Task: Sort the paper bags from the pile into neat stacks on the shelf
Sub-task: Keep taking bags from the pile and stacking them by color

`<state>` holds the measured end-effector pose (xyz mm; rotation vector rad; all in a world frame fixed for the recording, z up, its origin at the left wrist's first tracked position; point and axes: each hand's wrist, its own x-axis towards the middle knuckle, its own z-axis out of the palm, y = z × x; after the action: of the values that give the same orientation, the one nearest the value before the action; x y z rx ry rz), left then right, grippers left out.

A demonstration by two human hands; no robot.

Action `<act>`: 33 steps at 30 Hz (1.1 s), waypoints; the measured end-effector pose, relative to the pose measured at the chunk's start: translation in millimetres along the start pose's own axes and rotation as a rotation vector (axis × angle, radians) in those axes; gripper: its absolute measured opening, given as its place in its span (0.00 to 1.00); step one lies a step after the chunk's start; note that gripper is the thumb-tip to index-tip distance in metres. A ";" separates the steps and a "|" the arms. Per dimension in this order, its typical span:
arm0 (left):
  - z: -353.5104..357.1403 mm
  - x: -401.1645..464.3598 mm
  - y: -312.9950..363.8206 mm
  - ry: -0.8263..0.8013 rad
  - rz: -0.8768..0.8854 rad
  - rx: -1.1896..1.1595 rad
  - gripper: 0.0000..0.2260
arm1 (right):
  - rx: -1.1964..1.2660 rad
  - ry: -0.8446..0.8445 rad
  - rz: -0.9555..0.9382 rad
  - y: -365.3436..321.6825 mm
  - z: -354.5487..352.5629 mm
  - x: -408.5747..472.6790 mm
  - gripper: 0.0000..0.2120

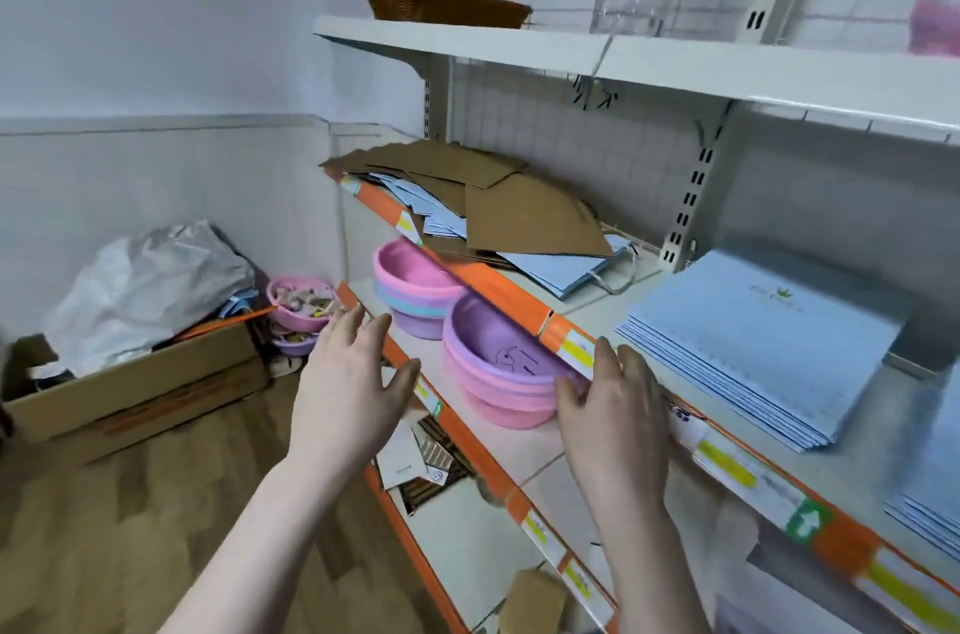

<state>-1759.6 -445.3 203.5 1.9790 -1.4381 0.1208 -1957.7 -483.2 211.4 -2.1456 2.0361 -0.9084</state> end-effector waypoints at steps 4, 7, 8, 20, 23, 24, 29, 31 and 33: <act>23.6 78.0 2.8 -0.024 0.030 0.017 0.23 | 0.030 0.027 0.044 -16.0 28.8 71.5 0.25; 35.7 130.2 8.4 -0.004 0.048 0.007 0.21 | 0.012 0.031 0.040 -25.5 42.7 123.2 0.25; 40.0 145.8 8.4 0.008 0.056 -0.001 0.21 | 0.016 0.025 0.045 -29.1 47.7 139.1 0.25; 94.4 291.0 -36.1 -0.021 0.033 -0.056 0.23 | -0.055 0.010 0.054 -80.9 107.2 245.6 0.27; 109.0 337.0 -59.3 -0.043 0.056 -0.087 0.23 | -0.074 0.021 0.072 -103.1 126.0 272.1 0.26; 113.9 353.7 -67.8 -0.049 0.076 -0.098 0.22 | -0.085 0.029 0.079 -111.7 132.5 280.5 0.25; 137.7 442.0 -108.0 -0.115 0.166 -0.129 0.23 | -0.158 0.060 0.123 -161.1 169.7 317.1 0.24; 144.7 475.3 -119.8 -0.160 0.210 -0.147 0.23 | -0.191 0.057 0.167 -181.0 184.4 334.4 0.23; 150.8 502.9 -129.9 -0.205 0.246 -0.161 0.24 | -0.217 0.043 0.221 -199.1 199.2 350.7 0.22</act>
<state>-1498.4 -916.4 251.7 1.7189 -1.7627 -0.0904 -1704.8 -851.7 261.9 -1.9536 2.4344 -0.7412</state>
